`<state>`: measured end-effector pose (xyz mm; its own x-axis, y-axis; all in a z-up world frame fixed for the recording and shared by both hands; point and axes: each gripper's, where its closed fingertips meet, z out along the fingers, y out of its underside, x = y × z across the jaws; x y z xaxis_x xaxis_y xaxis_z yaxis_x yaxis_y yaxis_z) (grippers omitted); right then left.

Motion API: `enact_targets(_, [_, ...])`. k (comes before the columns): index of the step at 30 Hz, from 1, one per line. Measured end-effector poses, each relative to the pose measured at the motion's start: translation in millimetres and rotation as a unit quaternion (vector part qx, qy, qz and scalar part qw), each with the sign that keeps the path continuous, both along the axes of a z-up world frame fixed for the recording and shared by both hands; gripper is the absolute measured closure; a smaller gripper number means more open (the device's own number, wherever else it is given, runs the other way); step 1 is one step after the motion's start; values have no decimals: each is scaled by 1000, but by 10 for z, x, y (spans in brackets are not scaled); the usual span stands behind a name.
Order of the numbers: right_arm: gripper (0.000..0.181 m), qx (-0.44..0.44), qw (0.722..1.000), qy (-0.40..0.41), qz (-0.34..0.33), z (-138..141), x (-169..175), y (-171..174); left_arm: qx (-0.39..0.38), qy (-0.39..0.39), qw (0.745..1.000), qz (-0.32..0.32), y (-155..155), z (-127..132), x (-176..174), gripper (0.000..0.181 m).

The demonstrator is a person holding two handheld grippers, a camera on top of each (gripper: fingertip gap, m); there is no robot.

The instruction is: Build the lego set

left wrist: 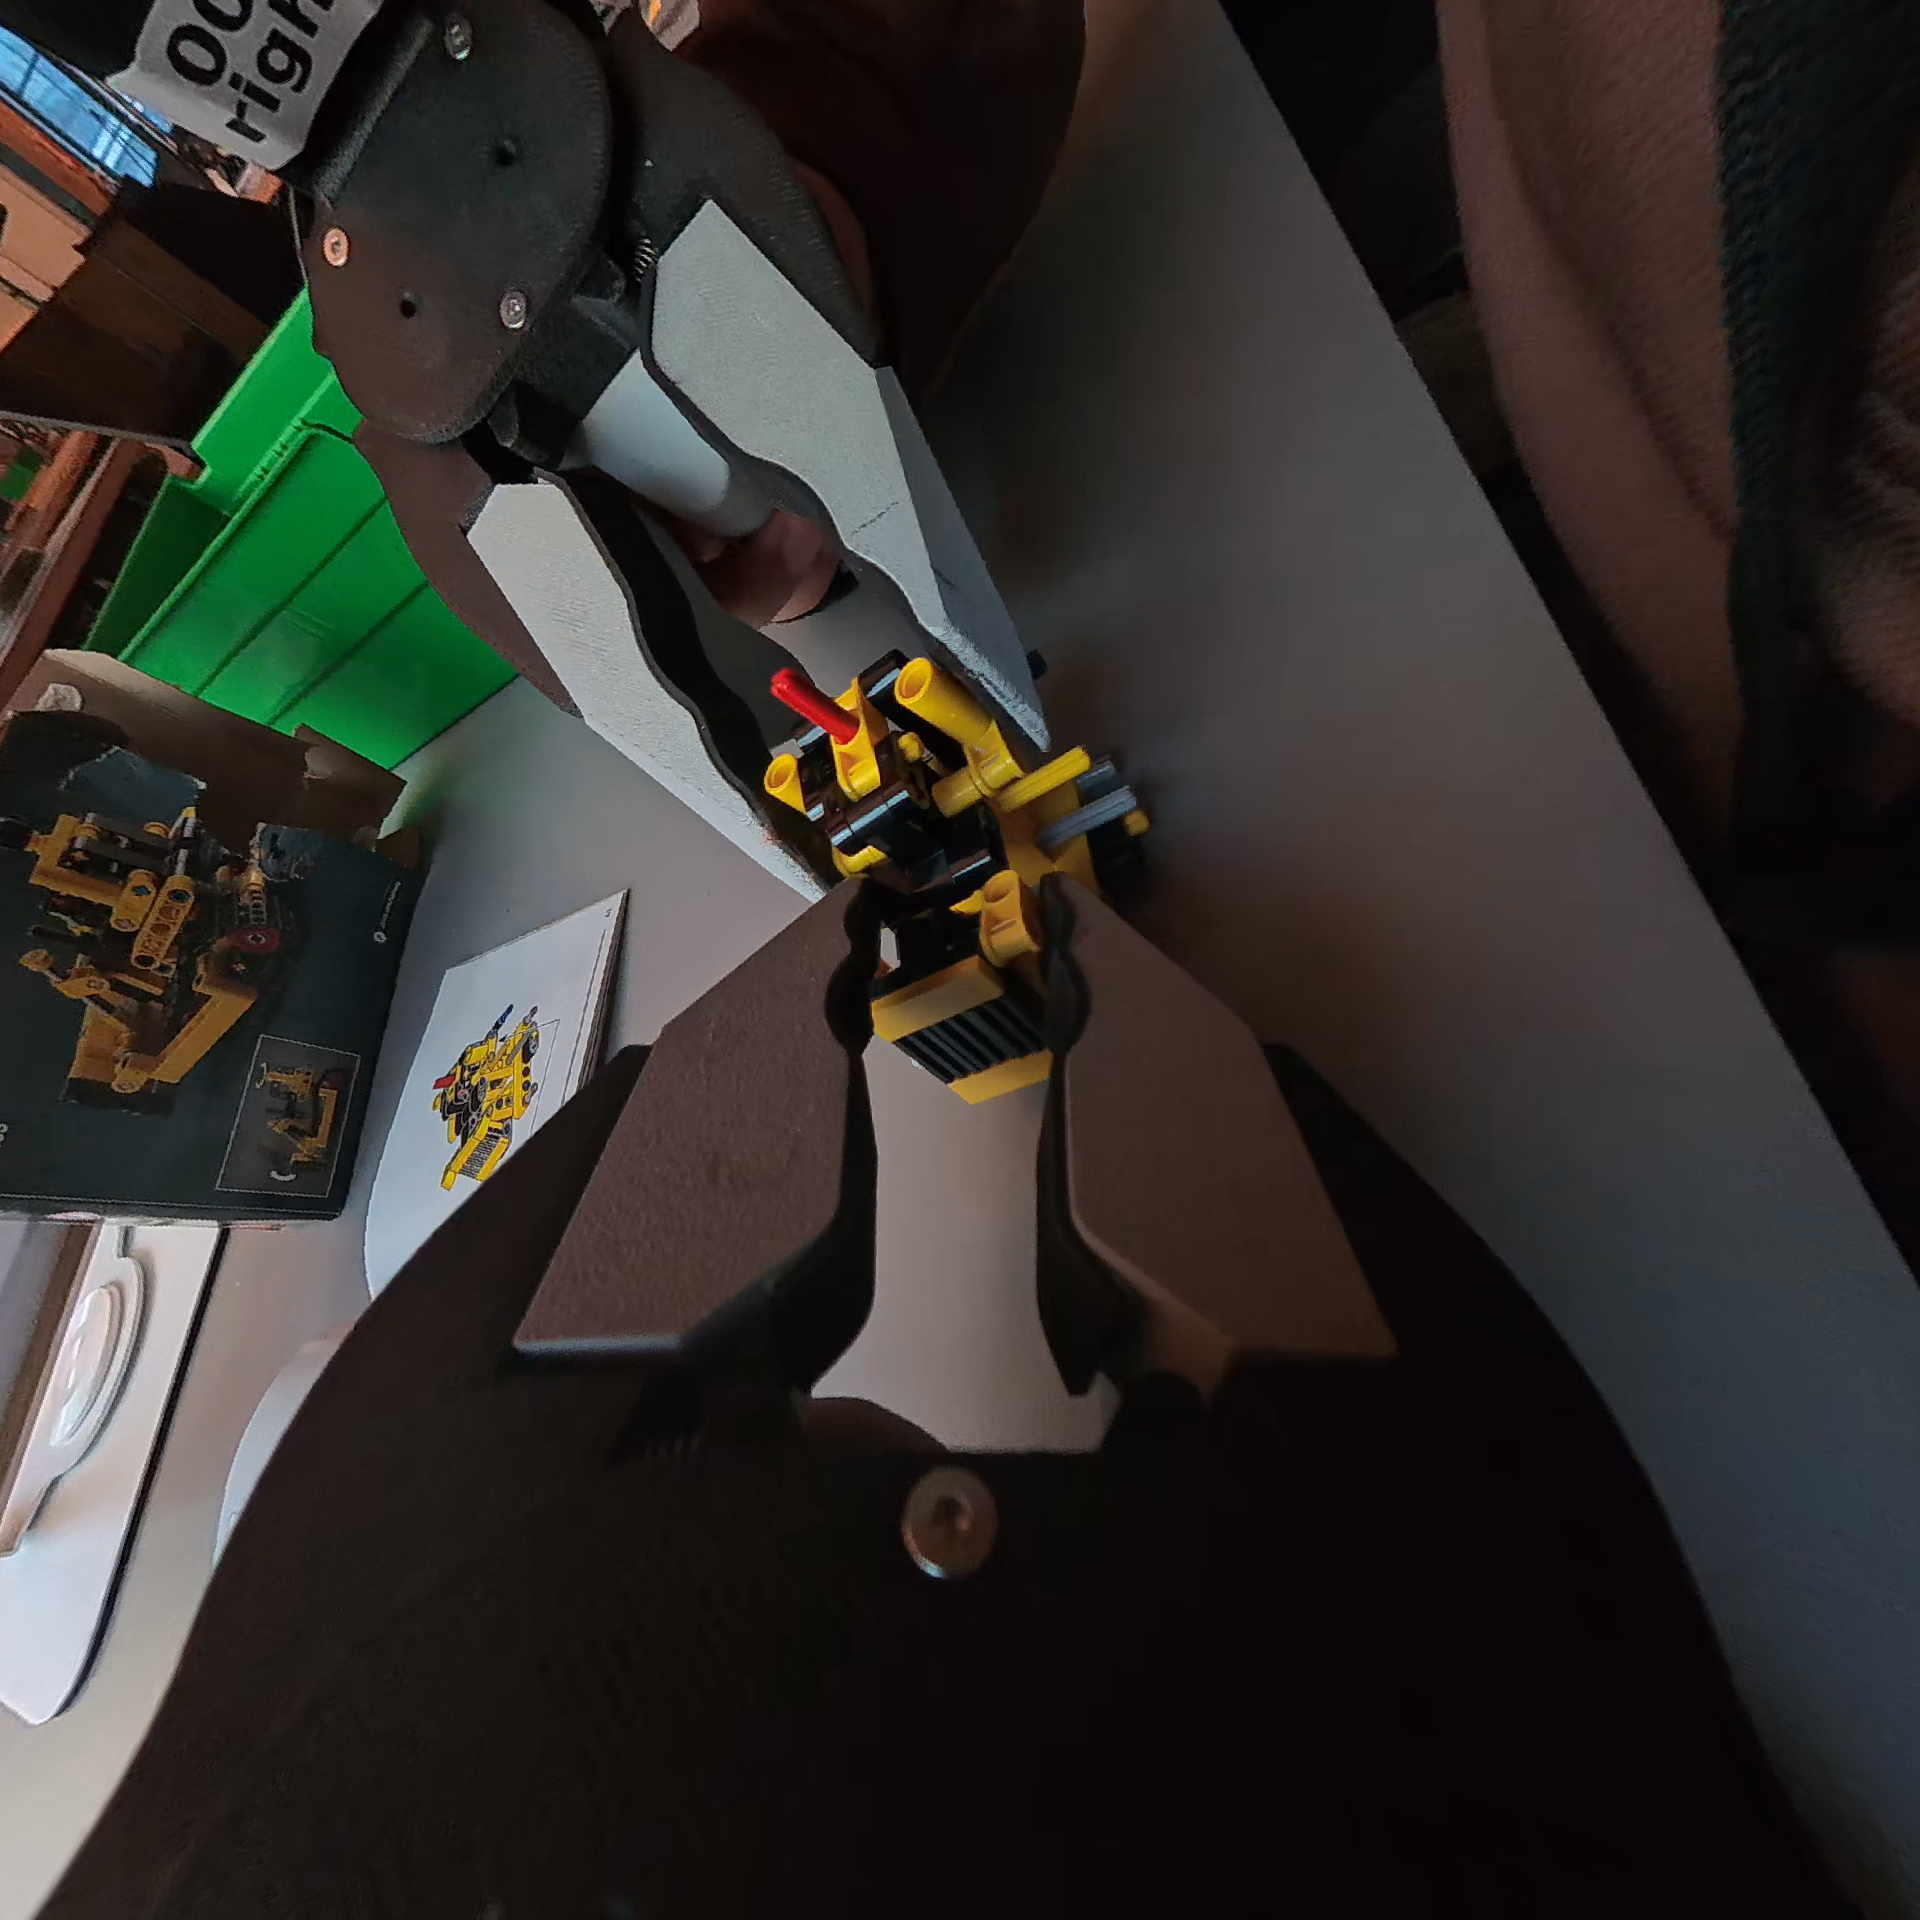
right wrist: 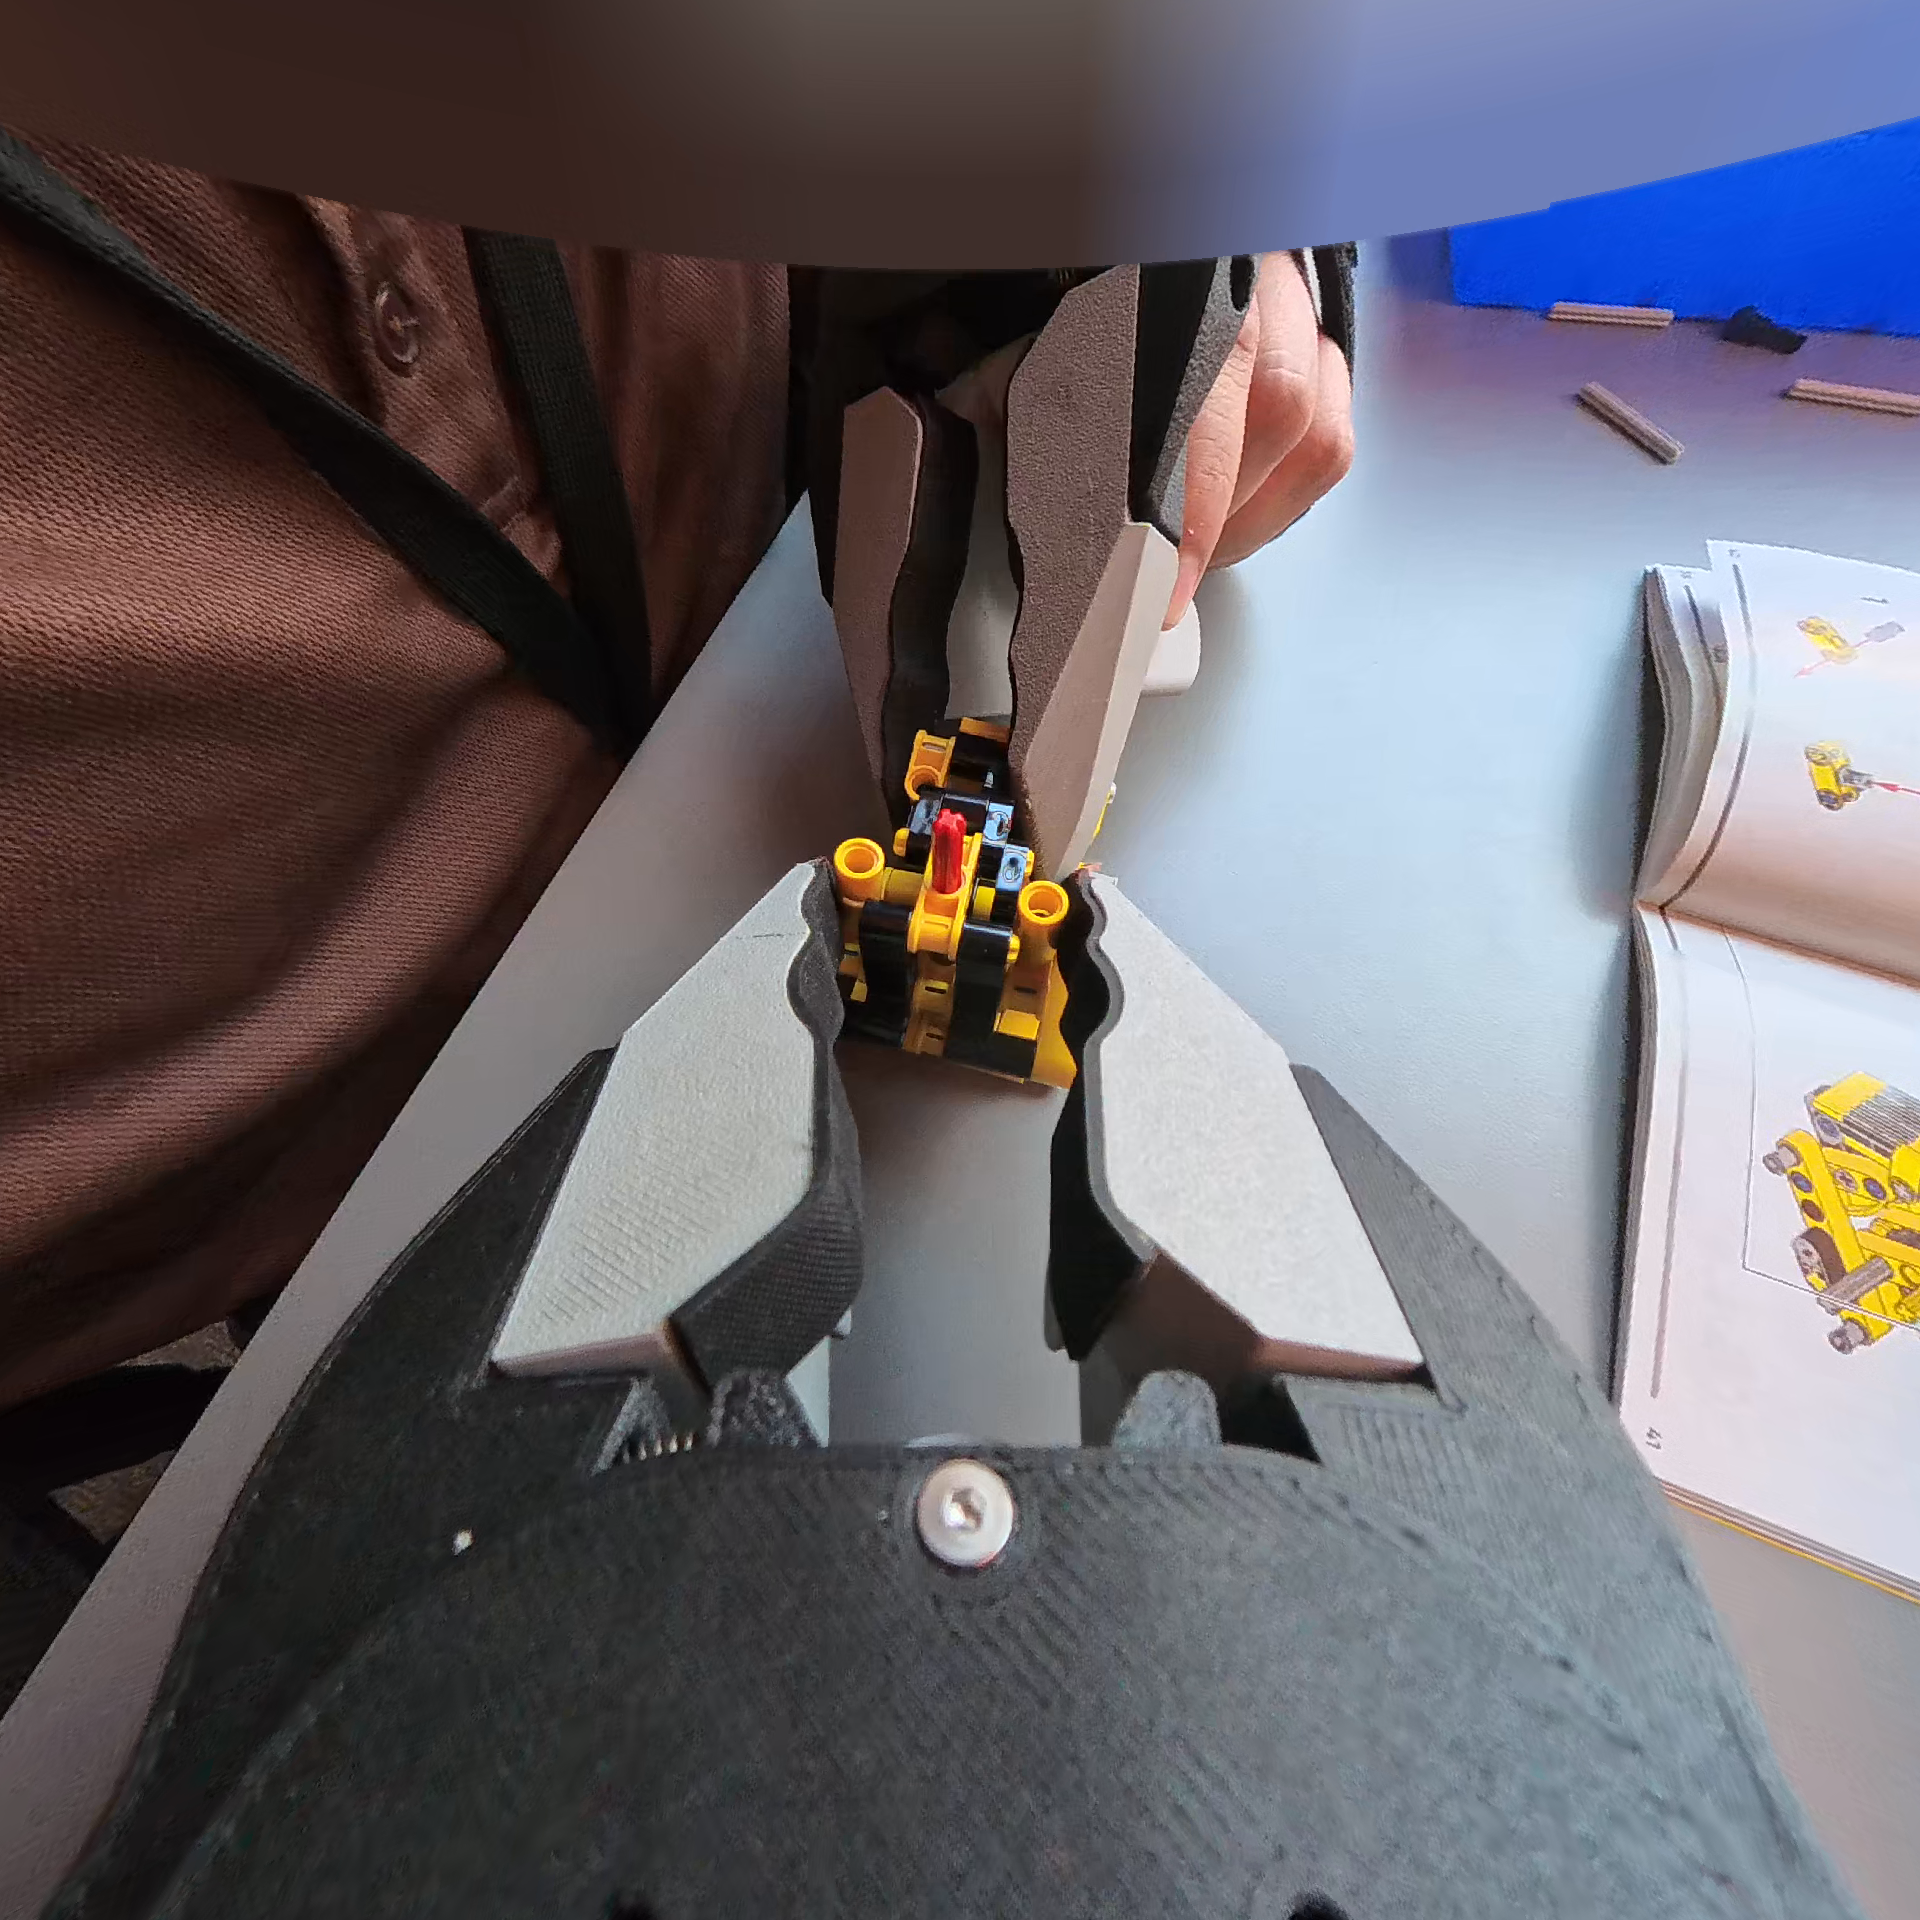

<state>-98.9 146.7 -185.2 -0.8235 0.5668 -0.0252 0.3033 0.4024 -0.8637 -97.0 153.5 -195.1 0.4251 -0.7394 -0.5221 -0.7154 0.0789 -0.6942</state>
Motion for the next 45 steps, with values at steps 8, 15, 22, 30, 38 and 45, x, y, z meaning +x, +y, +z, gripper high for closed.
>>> enact_targets(8, [136,1,1000,12,-22,7,-23,5,7,6,1000,7,-1,-6,-36,153])
enact_targets(15, [128,-35,999,-9,-34,60,-32,96,10,7,1000,4,17,-8,-27,153])
enact_targets(22, [139,-36,999,-3,-26,77,5,73,9,7,1000,7,31,-8,-31,153])
enact_targets(30, [140,-36,999,-18,-15,48,-4,49,9,7,1000,12,47,-10,-36,153])
enact_targets(38, [139,-4,999,-2,-50,-9,-37,10,4,5,1000,11,40,-12,-29,154])
enact_targets(45, [140,-12,998,-19,-53,-15,-22,8,0,3,1000,7,30,-12,-11,154])
